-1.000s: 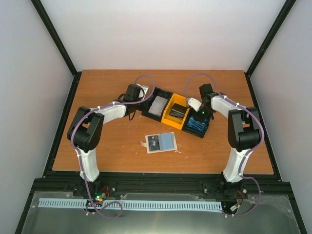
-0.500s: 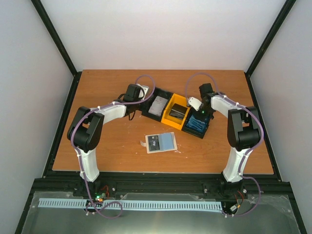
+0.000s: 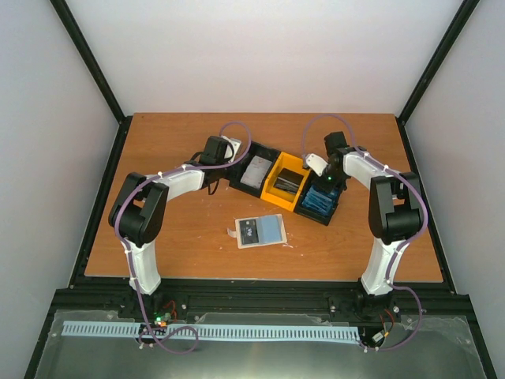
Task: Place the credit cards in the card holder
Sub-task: Pick up the credit card from the storage box.
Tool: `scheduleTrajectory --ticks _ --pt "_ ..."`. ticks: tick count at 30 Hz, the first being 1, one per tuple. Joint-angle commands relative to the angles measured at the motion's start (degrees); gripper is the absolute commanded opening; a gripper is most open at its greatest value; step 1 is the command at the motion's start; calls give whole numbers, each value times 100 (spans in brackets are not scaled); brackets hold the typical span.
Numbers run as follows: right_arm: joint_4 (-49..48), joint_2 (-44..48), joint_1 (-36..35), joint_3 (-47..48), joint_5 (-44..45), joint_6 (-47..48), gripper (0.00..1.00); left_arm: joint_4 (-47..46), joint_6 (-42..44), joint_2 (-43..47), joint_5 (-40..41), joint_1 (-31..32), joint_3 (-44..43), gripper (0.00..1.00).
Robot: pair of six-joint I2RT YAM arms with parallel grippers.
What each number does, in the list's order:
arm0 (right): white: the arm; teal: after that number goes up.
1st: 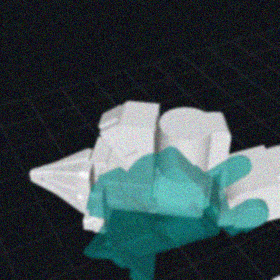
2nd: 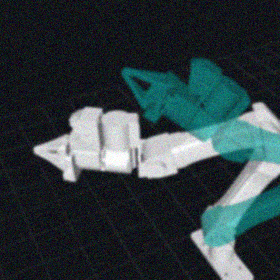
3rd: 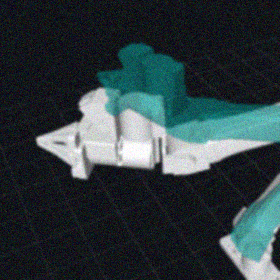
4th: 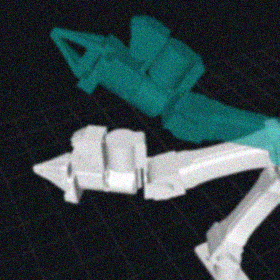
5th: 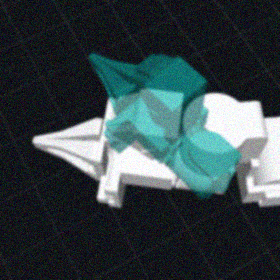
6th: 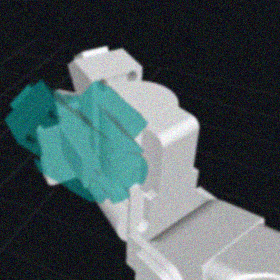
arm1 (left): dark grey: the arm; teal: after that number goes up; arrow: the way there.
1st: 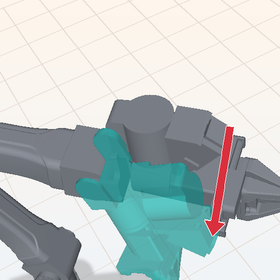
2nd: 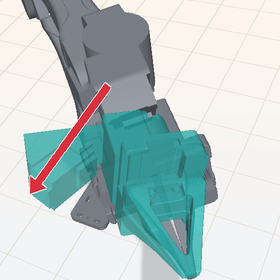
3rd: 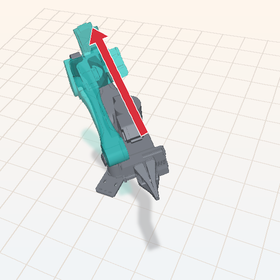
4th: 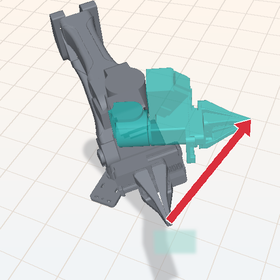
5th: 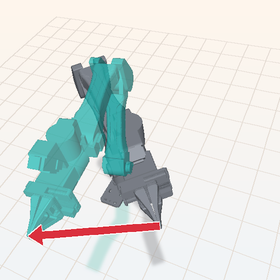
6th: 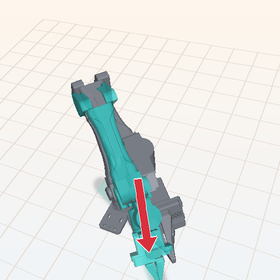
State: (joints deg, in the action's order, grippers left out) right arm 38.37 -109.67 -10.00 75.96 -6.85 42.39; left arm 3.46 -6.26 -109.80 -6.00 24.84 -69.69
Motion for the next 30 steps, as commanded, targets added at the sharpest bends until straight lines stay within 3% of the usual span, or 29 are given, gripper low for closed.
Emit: scheduleTrajectory --ticks 1,9,14,30 --pt "280 -129 33 121 -412 38 45 31 68 -94 -325 -6 -106 10" --pt "292 -474 33 190 -20 -42 45 48 64 -119 -330 -6 -132 10" --pt "189 -371 42 187 55 -32 38 62 90 -108 -331 -6 -130 9" --pt "235 -214 208 391 139 -195 37 58 108 -112 -340 -6 -115 9"
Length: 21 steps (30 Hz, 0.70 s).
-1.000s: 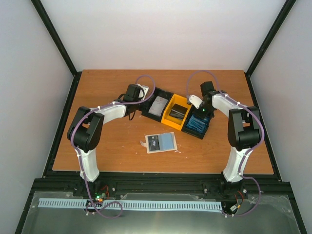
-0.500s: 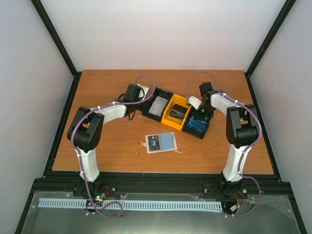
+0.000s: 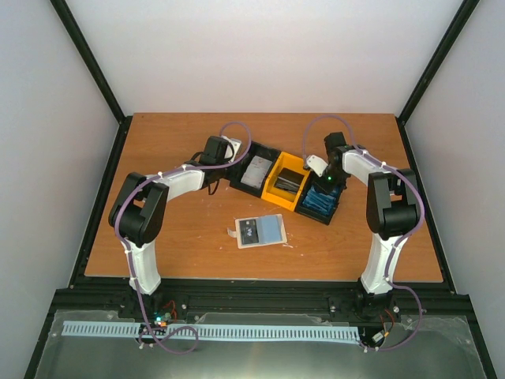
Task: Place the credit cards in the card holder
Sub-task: Pick up the credit card from the storage box.
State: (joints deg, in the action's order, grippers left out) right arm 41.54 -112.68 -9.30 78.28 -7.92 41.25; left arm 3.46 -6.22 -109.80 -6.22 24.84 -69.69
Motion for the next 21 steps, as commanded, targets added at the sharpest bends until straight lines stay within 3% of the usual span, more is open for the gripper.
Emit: scheduleTrajectory --ticks 1,13,21 --pt "-84 104 139 168 244 -94 37 58 108 -112 -319 -6 -114 9" --pt "-380 284 148 145 515 -232 27 58 129 -107 -353 -6 -106 8" --pt "-639 470 149 32 672 -237 25 48 156 -118 -384 -10 -97 6"
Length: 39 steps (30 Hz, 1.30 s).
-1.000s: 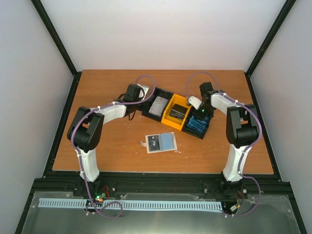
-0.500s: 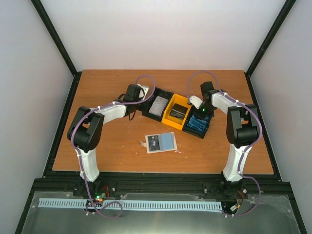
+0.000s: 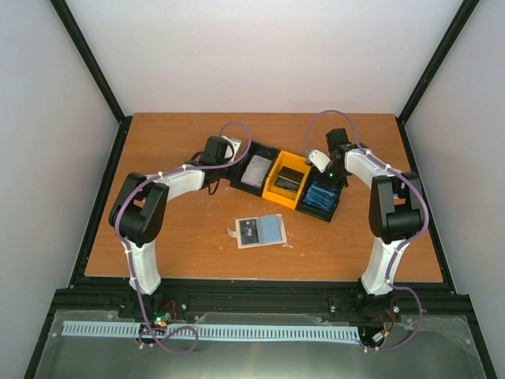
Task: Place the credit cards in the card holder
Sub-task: Pick up the credit card from the storage box.
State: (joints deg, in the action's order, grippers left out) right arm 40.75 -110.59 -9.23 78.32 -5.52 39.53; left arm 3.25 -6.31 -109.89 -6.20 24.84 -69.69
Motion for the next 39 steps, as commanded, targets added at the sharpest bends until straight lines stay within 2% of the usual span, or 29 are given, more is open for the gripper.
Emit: scheduleTrajectory --ticks 1,21,26,32,34,36,39 --pt "-599 263 141 13 462 -68 25 71 165 -112 -386 -8 -97 6" --pt "-1396 231 146 -395 1145 121 23 77 180 -143 -450 -6 -106 6" --pt "-1734 258 70 -661 1480 485 30 78 206 -140 -466 -6 -106 6" --pt "-1954 260 38 -687 1575 656 31 86 219 -146 -476 -6 -138 6" --pt "-1897 242 36 -618 1498 653 26 88 210 -153 -482 -6 -141 6" --pt "-1803 243 36 -568 1398 662 11 94 186 -164 -496 -6 -171 6" --pt "-1608 320 27 -548 1255 608 3 114 131 -157 -494 -8 -217 9"
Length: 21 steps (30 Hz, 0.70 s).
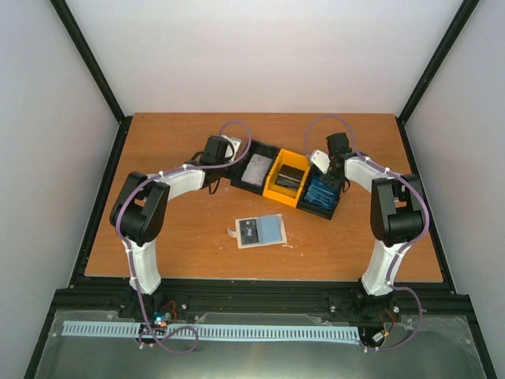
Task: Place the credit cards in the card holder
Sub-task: Pick up the credit card from the storage box.
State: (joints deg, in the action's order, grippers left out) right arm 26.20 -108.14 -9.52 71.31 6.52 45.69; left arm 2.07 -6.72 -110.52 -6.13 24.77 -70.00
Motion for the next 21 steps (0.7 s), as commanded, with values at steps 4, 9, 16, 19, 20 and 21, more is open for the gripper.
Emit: scheduleTrajectory --ticks 4,9,16,19,20,21 --pt "-76 511 39 58 -341 -159 3 281 28 -75 -500 1 -262 19" --pt "-16 1240 -1 -6 -831 -479 3 260 -196 27 -543 1 -318 44" --pt "388 1906 -81 158 -1041 -1252 3 149 -516 536 -344 0 -203 70" --pt "441 2126 -196 341 -1325 -2014 3 59 -729 933 -183 -3 -33 77" --pt "436 2183 -275 402 -1474 -2298 3 25 -825 1086 -148 0 54 80" --pt "342 2236 -355 442 -1690 -2611 3 -24 -943 1318 -140 1 164 83"
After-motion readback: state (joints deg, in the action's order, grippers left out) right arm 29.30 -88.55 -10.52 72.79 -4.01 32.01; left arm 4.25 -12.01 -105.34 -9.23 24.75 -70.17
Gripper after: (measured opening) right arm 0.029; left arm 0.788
